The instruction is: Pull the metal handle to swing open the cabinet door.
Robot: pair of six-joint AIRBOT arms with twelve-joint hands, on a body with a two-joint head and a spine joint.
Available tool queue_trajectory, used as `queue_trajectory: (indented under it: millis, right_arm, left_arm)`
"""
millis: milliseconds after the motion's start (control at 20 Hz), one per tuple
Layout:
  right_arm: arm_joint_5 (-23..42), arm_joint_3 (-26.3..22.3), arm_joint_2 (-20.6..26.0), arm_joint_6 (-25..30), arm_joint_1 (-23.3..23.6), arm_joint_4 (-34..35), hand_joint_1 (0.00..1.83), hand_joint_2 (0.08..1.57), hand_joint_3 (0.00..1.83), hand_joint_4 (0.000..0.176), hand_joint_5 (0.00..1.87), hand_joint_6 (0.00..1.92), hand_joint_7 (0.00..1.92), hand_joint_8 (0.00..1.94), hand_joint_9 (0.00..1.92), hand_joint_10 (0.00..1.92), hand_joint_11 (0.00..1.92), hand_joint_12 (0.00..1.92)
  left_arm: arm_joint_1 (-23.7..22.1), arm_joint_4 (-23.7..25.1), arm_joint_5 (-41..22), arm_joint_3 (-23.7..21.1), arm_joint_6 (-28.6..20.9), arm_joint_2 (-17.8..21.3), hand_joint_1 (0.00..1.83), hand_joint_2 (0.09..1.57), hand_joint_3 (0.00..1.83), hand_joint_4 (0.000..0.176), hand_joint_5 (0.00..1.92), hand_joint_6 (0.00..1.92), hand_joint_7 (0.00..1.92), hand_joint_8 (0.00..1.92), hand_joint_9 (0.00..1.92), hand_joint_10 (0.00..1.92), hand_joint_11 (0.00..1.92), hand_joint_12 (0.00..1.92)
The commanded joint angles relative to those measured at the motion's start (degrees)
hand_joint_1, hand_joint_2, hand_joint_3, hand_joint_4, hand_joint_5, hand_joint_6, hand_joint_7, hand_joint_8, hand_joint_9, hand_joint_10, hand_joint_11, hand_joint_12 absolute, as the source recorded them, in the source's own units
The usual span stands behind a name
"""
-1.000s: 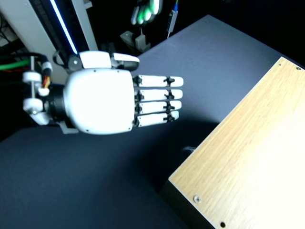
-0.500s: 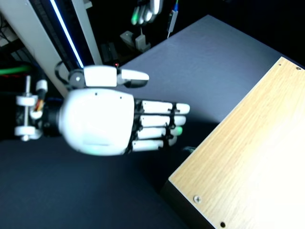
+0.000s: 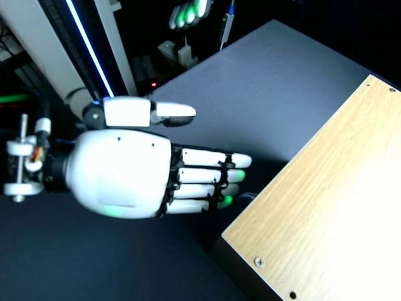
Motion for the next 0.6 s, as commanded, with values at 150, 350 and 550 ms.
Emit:
queue_trajectory:
  millis: [150, 350, 550]
  right_arm:
    - [3.5, -1.4, 1.8, 3.2, -0.2, 2.4, 0.00, 1.57, 0.08, 0.000, 0.04, 0.00, 0.05, 0.00, 0.04, 0.00, 0.00, 0.25]
    - [1.8, -2.0, 2.6, 6.7, -0.8, 2.1, 0.00, 1.57, 0.08, 0.000, 0.04, 0.00, 0.06, 0.00, 0.05, 0.00, 0.00, 0.28]
    - [0.6, -2.6, 3.1, 10.2, -1.3, 1.2, 0.00, 1.57, 0.09, 0.000, 0.05, 0.00, 0.07, 0.00, 0.06, 0.00, 0.00, 0.29]
  left_arm:
    - [-0.5, -5.6, -1.1, -0.2, 0.4, 0.4, 0.00, 1.57, 0.06, 0.000, 0.19, 0.00, 0.18, 0.00, 0.14, 0.00, 0.00, 0.40]
    - [-0.5, -5.6, -1.1, -0.2, 0.4, 0.4, 0.00, 1.57, 0.07, 0.000, 0.19, 0.00, 0.18, 0.00, 0.14, 0.00, 0.00, 0.35]
    - [-0.5, -5.6, -1.1, -0.2, 0.4, 0.4, 0.00, 1.57, 0.06, 0.000, 0.22, 0.00, 0.21, 0.01, 0.17, 0.01, 0.00, 0.44]
